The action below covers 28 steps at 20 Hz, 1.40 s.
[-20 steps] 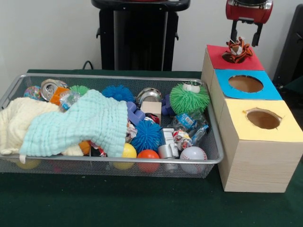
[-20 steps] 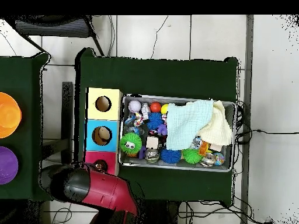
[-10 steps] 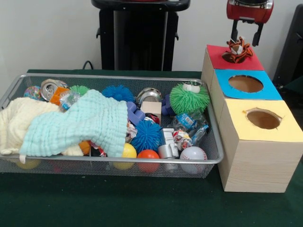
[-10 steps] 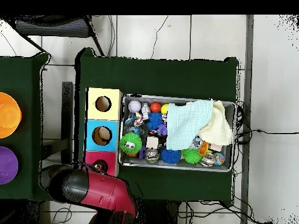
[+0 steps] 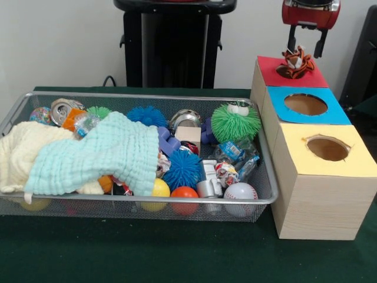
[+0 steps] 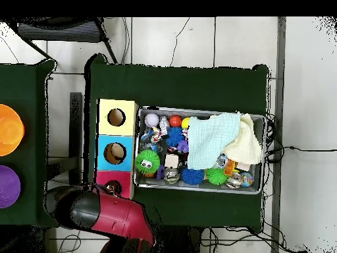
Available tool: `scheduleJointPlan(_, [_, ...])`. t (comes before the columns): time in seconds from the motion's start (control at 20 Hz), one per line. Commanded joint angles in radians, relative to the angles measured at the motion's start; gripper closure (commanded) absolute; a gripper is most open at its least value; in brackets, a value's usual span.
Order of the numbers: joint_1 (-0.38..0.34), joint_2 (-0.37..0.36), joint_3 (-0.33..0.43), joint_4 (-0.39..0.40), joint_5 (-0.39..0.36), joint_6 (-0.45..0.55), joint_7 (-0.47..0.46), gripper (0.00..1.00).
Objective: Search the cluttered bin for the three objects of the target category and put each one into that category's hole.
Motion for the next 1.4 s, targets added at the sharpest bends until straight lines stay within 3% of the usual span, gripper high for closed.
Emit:
scheduleJointPlan(0.05, [-0.019,0.026,0.026,-0.084,-0.051,0.002,0.154,0.0])
scheduleJointPlan(0.65, [-0.017,-0.002,-0.026,-0.185,-0.125,0.16,0.166,0.0])
scheduleJointPlan(1.2, [-0.038,0.011,-0.008,-0.197,-0.132,0.155,0.156,0.0])
scheduleJointPlan(1.4, [-0.035,0.03,-0.032,-0.211,-0.17,0.19,0.138,0.0])
